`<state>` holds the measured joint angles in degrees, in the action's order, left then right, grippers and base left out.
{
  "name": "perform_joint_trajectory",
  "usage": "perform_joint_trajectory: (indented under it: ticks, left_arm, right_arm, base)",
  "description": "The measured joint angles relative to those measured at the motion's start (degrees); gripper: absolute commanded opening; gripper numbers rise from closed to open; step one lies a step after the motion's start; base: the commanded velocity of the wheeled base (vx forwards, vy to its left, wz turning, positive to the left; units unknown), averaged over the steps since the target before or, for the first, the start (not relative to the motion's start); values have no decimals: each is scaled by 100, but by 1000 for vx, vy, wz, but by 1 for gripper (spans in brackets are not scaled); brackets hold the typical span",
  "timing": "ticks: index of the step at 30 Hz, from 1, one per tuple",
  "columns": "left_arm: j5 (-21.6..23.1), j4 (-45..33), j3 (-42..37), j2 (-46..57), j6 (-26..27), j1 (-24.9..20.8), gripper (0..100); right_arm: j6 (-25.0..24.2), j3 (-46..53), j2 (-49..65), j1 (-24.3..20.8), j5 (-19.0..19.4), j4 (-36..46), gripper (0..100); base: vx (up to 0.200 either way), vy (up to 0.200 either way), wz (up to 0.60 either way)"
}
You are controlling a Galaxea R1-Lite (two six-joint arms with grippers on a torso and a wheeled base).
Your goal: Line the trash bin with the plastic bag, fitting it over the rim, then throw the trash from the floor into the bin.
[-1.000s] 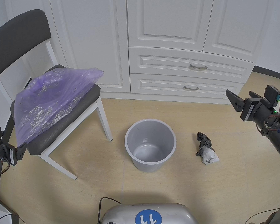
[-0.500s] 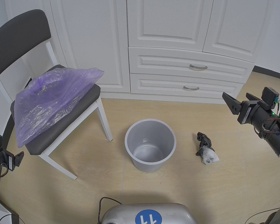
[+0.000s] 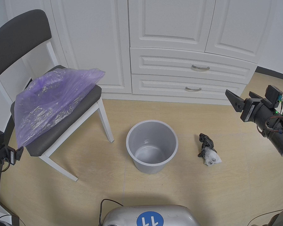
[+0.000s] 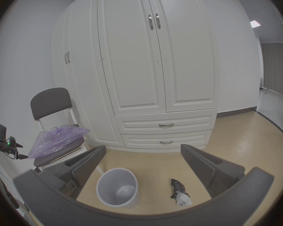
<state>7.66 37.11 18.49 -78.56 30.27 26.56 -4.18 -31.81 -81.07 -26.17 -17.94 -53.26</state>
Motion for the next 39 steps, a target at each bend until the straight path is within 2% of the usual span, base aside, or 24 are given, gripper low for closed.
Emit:
perform_joint_trajectory:
  ticks: [9,18,31,39]
  left_arm:
    - [-16,361,-74,-444,0,33,100]
    - [-27,1418,-196,-868,-77,15,100]
    - [-33,1835,-229,-1179,-96,-11,100]
    - [-63,2639,-262,-1482,-263,-18,100]
  right_arm:
    - [-16,-5,37,-135,0,-2,100]
    - [-9,26,76,-334,-4,-55,100]
    - [-13,59,69,-456,-4,-61,100]
    - [-11,59,89,-483,2,-68,100]
  base:
    - [0,0,0]
    - [0,0,0]
    - [0,0,0]
    - [0,0,0]
